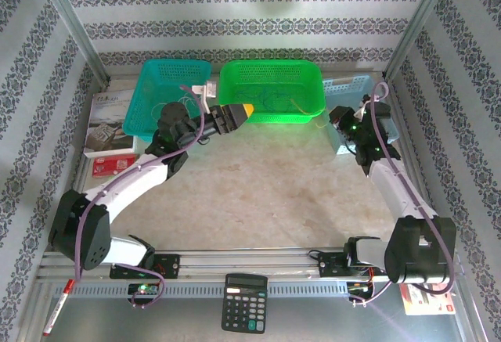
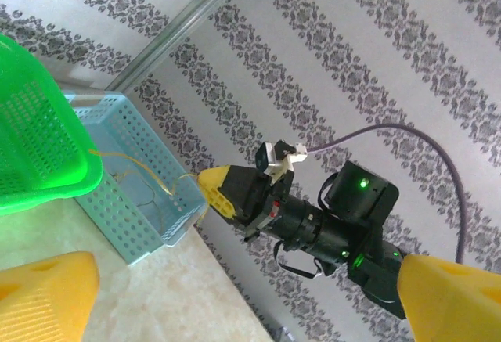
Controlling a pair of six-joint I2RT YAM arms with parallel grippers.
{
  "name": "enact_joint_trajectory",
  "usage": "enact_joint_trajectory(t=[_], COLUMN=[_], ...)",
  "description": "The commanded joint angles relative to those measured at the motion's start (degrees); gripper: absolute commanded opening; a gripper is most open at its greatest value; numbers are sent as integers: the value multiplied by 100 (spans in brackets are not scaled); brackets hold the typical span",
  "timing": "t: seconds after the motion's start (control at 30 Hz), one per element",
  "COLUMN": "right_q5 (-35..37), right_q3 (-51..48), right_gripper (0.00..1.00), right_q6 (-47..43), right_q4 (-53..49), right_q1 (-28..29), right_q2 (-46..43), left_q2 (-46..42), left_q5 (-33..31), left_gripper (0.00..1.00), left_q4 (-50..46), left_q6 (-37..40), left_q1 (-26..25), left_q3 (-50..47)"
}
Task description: Untangle the cables
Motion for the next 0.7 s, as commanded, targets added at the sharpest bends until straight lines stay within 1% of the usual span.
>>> enact_joint_trajectory(t=[0.0,0.17,0.33,0.37,0.4,0.43,0.47,0.5,0.57,0.6,0.67], right_q5=[1068,1880,2219,2179,2122,2034,1942,1839,1701,1661,1520], right_q3=[381,676,1041,1130,1250,1344,1425,1483,1470,1428,1344], right_gripper=[0,0,0,8,28,44,58,65,73,77,80], right_q6=[-318,-400,-626,-719,-832,-936,-1051,-1131,-1195,-1197,-1199], right_q4=[-205,-289,-401,-444,-501,-547,-592,-643,-626,-607,-581], right_q1=[-233,-672,-994,-1026,-1053,-1060,-1067,-1065,-1056,-1057,-1059], right_q2=[193,595,1100,1239,1382,1485,1576,1612,1574,1495,1322], left_q2=[-320,-700,-1034,-1104,-1169,-1225,-1290,-1335,-1421,-1459,-1530], left_q5=[-156,-446,-648,-706,-768,-814,-882,-914,-990,-1028,-1113], left_gripper=[100,100,100,100,100,100,100,100,100,100,100], left_q4=[-666,-1517,-2168,-2300,-2443,-2564,-2686,-2820,-3021,-3116,-3225], left_q6=[475,790,1039,1094,1171,1222,1286,1339,1444,1499,1553], left_q1=[135,260,374,399,413,428,443,464,492,509,533], left_q3=[-69,-132,-178,-165,-159,-149,-132,-126,-94,-81,-91])
